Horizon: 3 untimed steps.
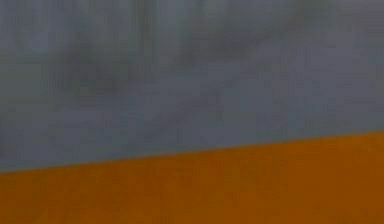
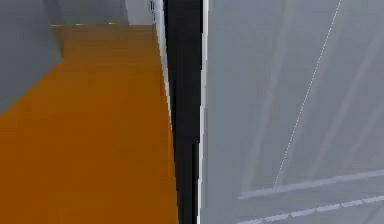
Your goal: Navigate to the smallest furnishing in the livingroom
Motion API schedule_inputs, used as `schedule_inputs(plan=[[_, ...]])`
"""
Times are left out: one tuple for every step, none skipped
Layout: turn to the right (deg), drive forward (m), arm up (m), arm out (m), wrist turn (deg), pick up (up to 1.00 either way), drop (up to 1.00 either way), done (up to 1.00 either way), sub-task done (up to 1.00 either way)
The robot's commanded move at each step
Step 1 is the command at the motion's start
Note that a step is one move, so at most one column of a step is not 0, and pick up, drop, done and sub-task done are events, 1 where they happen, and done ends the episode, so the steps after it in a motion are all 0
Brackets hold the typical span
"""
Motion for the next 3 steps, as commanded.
schedule_inputs(plan=[[30.0,0.0,0.0,0.0,0.0,0.0,0.0,0.0,0.0],[3.0,0.0,0.0,0.0,0.0,0.0,0.0,0.0,0.0],[0.0,0.3,0.0,0.0,0.0,0.0,0.0,0.0,0.0]])
